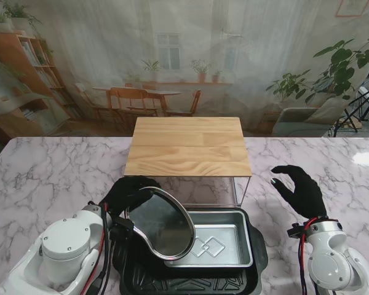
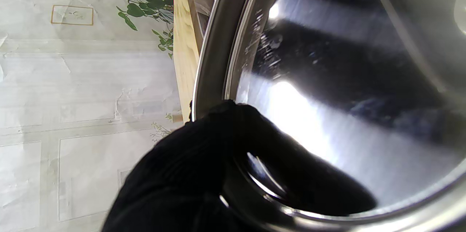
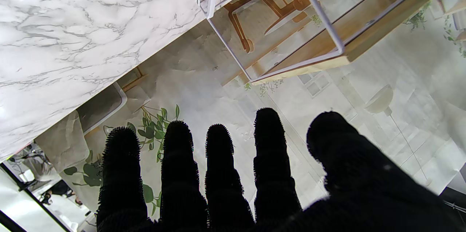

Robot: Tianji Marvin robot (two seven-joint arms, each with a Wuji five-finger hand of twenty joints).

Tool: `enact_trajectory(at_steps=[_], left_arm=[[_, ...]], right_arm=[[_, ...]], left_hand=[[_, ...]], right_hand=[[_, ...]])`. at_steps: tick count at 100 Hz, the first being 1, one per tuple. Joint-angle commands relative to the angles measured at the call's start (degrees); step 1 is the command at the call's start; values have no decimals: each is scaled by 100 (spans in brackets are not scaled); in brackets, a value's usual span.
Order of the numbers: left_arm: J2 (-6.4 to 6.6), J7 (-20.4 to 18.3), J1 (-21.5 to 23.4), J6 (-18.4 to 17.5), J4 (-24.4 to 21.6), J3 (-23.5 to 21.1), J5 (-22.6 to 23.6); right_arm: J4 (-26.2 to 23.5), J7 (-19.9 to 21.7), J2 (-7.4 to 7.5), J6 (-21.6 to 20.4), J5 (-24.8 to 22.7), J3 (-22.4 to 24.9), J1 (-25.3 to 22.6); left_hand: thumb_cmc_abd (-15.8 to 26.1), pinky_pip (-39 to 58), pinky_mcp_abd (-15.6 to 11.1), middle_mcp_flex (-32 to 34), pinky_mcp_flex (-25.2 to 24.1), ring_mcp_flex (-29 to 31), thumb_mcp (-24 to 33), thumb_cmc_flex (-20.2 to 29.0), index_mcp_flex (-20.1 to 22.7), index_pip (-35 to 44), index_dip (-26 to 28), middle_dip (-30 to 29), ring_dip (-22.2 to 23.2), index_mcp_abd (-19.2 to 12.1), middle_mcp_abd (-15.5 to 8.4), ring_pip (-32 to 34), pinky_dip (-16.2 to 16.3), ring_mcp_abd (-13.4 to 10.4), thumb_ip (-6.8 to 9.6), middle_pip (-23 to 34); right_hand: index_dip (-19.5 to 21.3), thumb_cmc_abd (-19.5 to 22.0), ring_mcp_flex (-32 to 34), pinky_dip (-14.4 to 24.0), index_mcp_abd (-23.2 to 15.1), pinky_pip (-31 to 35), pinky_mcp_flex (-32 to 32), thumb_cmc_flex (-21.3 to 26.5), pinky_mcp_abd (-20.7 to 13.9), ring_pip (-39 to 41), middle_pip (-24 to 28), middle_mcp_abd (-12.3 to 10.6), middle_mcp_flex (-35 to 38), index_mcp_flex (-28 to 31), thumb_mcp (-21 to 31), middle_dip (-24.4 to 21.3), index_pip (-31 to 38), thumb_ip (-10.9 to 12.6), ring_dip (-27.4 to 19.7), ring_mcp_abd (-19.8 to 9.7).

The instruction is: Stack the baking trays onto the shelf

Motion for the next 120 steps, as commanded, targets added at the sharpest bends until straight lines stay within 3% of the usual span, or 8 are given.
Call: enact_trajectory(at_steps=[1,51,101,120], left_arm=[[-68,-33,-12,46,15,62,-62],[-137,152,-230,368,96,617,158],[-419,868,-529,603,449,1033,40],[-476,964,-621,661,577,1148,-8]], right_arm=[[19,-3,-15,-1,4,1,-14],[37,23,-9,19,2,-20,11],[49,40,-5,31,5,-27,20],[64,58,-1,28,1,-33,34]], left_hand=[[504,153,-381,-102,136,224,313,141,382,700,157,9,2,87,0,241,15,69,155,147],[559,68,-402,-193,90,161,210,185,305,630,73,-65,-35,119,45,156,-12,43,135,92],[605,-39,-471,-278,68,123,89,223,229,621,-29,-146,-73,128,42,75,-48,-18,134,96],[624,-115,-492,-318,21,77,37,235,215,586,-125,-228,-110,153,43,-6,-74,-24,136,62]], right_hand=[[-63,218,-19,-38,-142,9,-40,93,-170,-190,83,-40,-117,-213,-122,1,20,88,-77,-97],[-65,220,-14,-38,-144,9,-40,104,-172,-187,90,-44,-110,-214,-128,3,17,90,-76,-95],[-65,220,-26,-40,-144,4,-44,102,-172,-193,84,-37,-121,-213,-125,-1,17,91,-78,-95],[-65,207,-20,-39,-140,4,-45,99,-178,-192,84,-31,-122,-211,-120,-1,16,93,-78,-102]])
